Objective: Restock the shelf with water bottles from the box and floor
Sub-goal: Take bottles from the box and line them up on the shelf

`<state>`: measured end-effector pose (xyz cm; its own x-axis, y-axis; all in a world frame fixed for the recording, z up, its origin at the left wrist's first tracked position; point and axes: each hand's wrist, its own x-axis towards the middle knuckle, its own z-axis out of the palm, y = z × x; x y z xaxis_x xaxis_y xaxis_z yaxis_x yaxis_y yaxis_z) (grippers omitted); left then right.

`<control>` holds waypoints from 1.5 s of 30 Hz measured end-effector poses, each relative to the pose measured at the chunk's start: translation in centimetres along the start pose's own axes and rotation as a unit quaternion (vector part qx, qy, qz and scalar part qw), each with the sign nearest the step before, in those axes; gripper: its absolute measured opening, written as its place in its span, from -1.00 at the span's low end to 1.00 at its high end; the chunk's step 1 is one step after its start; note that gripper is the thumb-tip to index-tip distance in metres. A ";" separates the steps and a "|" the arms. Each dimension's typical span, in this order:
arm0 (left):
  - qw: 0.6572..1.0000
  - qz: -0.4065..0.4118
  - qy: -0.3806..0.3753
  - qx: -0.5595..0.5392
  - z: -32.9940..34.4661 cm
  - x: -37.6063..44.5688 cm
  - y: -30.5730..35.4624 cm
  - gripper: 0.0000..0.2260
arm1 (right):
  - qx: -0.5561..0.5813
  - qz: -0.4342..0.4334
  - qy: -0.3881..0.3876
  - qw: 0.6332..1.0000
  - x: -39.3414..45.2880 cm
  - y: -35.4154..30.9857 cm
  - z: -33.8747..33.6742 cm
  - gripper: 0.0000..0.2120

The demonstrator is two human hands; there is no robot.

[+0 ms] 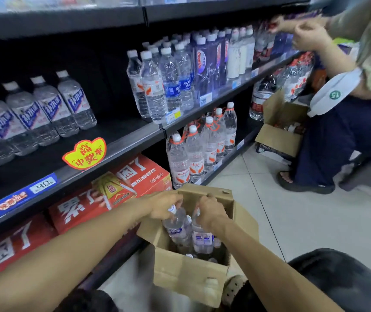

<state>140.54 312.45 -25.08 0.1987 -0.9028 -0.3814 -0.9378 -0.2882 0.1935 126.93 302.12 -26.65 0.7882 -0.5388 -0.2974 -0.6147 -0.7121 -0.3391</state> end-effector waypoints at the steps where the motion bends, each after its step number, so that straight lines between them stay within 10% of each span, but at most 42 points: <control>1: 1.000 -0.005 0.011 -0.004 -0.8 -0.6 0.1 -0.77 | -0.012 -0.007 0.009 1.000 -0.4 -0.3 -1.0 -0.62; 16: 0.980 -0.040 0.187 -0.047 -13.4 -10.3 1.2 -0.92 | -0.077 -0.103 0.106 0.986 -6.1 -6.6 -16.3 -0.67; 25: 0.966 -0.055 0.249 -0.036 -19.5 -18.9 -1.5 -0.65 | -0.067 -0.191 0.184 0.962 -7.6 -12.4 -23.7 -0.57; 36: 0.889 -0.082 0.449 -0.022 -21.8 -23.9 -5.6 -0.69 | -0.033 -0.289 0.298 0.909 -5.6 -20.2 -24.1 -0.69; 45: 0.877 -0.137 0.460 0.036 -18.9 -23.3 -10.3 -0.66 | -0.054 -0.324 0.307 0.893 -0.9 -24.1 -21.2 -0.73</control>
<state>150.97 330.41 -1.11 0.5341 -0.6879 0.4914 -0.8278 -0.5434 0.1391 141.66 310.21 0.73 0.8654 -0.1203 0.4865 -0.0442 -0.9853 -0.1650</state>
